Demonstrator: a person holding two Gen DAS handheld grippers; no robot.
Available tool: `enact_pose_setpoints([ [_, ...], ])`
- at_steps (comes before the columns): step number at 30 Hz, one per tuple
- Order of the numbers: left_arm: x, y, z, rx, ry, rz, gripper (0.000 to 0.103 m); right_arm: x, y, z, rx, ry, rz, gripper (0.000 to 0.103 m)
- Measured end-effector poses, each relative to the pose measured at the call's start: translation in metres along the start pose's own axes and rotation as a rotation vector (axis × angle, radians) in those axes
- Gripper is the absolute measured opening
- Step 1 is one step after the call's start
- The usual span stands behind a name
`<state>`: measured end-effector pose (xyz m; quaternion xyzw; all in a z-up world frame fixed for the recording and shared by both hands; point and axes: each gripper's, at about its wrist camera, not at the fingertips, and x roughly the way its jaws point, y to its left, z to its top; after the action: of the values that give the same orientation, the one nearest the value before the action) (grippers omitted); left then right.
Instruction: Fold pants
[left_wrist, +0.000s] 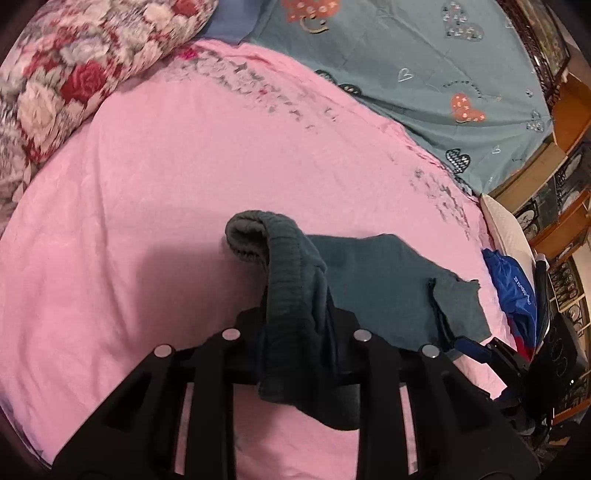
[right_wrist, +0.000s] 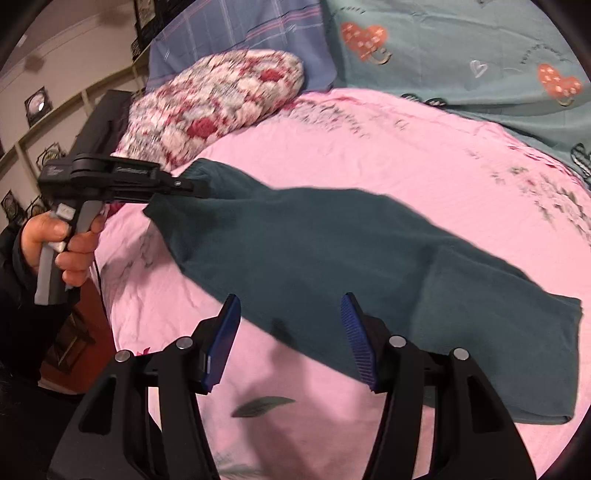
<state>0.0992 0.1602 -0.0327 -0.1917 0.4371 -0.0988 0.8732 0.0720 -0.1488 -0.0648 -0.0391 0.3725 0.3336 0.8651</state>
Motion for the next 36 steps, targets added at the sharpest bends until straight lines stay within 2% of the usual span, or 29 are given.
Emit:
enact_pose_setpoints([
  [2, -0.008, -0.036, 0.004, 0.072, -0.021, -0.035, 0.024, -0.019, -0.018, -0.001, 0.055, -0.044, -0.015, 0.057],
  [5, -0.001, -0.099, 0.006, 0.181, -0.005, -0.101, 0.024, -0.058, -0.055, -0.009, 0.168, -0.128, -0.064, 0.057],
  [9, 0.033, -0.186, 0.001, 0.303, 0.042, -0.177, 0.024, -0.117, -0.111, -0.036, 0.314, -0.229, -0.162, 0.057],
  [13, 0.084, -0.282, -0.024, 0.432, 0.121, -0.271, 0.025, -0.153, -0.158, -0.068, 0.435, -0.244, -0.240, 0.057],
  [15, 0.119, -0.317, -0.046, 0.504, 0.207, -0.298, 0.044, -0.158, -0.180, -0.083, 0.499, -0.220, -0.243, 0.057],
  [16, 0.136, -0.328, -0.057, 0.533, 0.246, -0.306, 0.068, -0.159, -0.188, -0.090, 0.529, -0.207, -0.235, 0.058],
  [17, 0.149, -0.334, -0.064, 0.543, 0.269, -0.290, 0.077, -0.159, -0.196, -0.096, 0.555, -0.199, -0.220, 0.058],
  [19, 0.162, -0.326, -0.070, 0.498, 0.307, -0.262, 0.077, -0.157, -0.206, -0.102, 0.580, -0.170, -0.193, 0.058],
  [21, 0.152, -0.311, -0.063, 0.445, 0.288, -0.278, 0.077, -0.155, -0.209, -0.102, 0.567, -0.157, -0.170, 0.066],
  [24, 0.112, -0.285, -0.051, 0.390, 0.174, -0.254, 0.085, -0.146, -0.205, -0.093, 0.525, -0.131, -0.190, 0.067],
  [25, 0.097, -0.273, -0.049, 0.388, 0.130, -0.229, 0.089, -0.141, -0.204, -0.088, 0.505, -0.120, -0.196, 0.067],
  [27, 0.081, -0.253, -0.046, 0.374, 0.086, -0.175, 0.090, -0.130, -0.201, -0.077, 0.456, -0.092, -0.205, 0.067],
  [33, 0.080, -0.194, -0.052, 0.256, 0.111, -0.109, 0.090, -0.081, -0.212, -0.051, 0.392, 0.031, -0.242, 0.066],
  [35, 0.085, -0.183, -0.056, 0.238, 0.129, -0.102, 0.090, -0.066, -0.215, -0.047, 0.380, 0.089, -0.255, 0.053],
  [36, 0.086, -0.179, -0.058, 0.231, 0.136, -0.103, 0.090, -0.060, -0.214, -0.046, 0.371, 0.120, -0.239, 0.035],
])
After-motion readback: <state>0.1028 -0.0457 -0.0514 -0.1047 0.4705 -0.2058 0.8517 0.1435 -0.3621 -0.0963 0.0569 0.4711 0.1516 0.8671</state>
